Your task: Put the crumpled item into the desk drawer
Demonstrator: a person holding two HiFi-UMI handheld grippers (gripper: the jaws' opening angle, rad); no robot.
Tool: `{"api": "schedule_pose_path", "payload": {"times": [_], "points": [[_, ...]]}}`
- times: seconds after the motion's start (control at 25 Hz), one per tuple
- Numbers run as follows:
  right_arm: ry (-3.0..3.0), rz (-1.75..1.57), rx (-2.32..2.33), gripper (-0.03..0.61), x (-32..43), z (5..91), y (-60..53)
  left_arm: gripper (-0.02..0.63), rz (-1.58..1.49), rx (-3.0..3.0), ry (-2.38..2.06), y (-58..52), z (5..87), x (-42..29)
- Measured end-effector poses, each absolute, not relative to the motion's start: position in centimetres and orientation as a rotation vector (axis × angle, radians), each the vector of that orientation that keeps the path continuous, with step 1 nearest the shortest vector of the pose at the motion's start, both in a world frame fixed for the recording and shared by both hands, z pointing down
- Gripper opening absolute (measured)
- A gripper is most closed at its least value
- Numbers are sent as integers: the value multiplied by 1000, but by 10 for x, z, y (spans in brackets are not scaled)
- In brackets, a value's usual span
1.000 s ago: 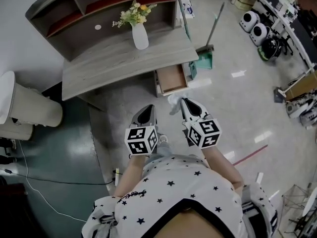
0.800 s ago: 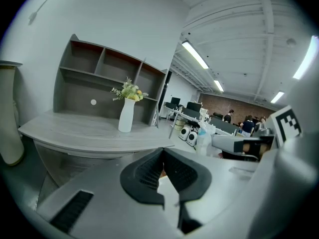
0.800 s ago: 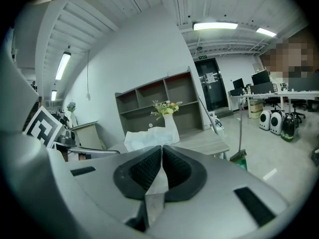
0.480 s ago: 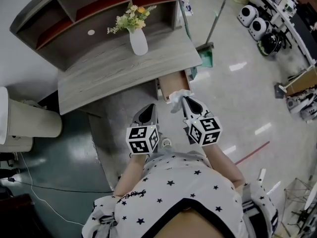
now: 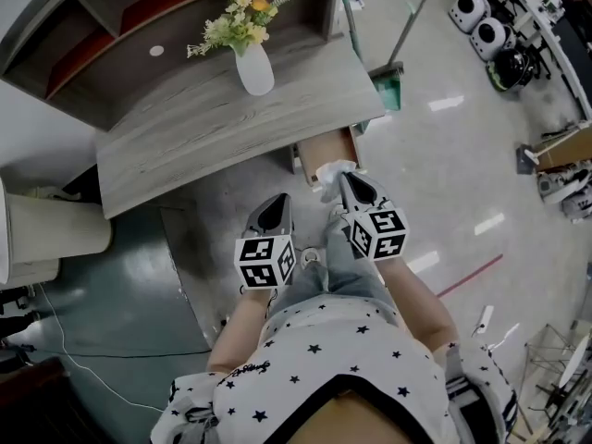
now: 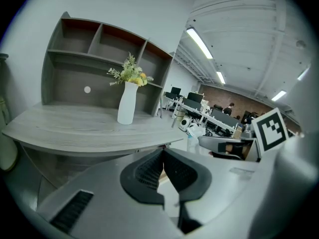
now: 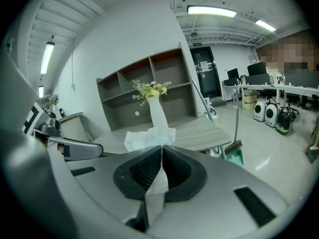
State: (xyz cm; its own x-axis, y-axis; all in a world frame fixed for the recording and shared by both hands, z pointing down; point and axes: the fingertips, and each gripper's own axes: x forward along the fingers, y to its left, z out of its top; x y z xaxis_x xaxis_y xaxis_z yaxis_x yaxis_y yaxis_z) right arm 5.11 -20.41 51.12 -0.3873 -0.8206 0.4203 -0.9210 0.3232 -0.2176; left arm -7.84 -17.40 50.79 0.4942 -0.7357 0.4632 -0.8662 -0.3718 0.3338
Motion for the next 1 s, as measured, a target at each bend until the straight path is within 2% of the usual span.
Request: {"api": "schedule_pose_path", "payload": {"times": [1.0], "points": [[-2131, 755, 1381, 2, 77, 697, -306, 14, 425, 1988, -1326, -241, 617, -50]]}}
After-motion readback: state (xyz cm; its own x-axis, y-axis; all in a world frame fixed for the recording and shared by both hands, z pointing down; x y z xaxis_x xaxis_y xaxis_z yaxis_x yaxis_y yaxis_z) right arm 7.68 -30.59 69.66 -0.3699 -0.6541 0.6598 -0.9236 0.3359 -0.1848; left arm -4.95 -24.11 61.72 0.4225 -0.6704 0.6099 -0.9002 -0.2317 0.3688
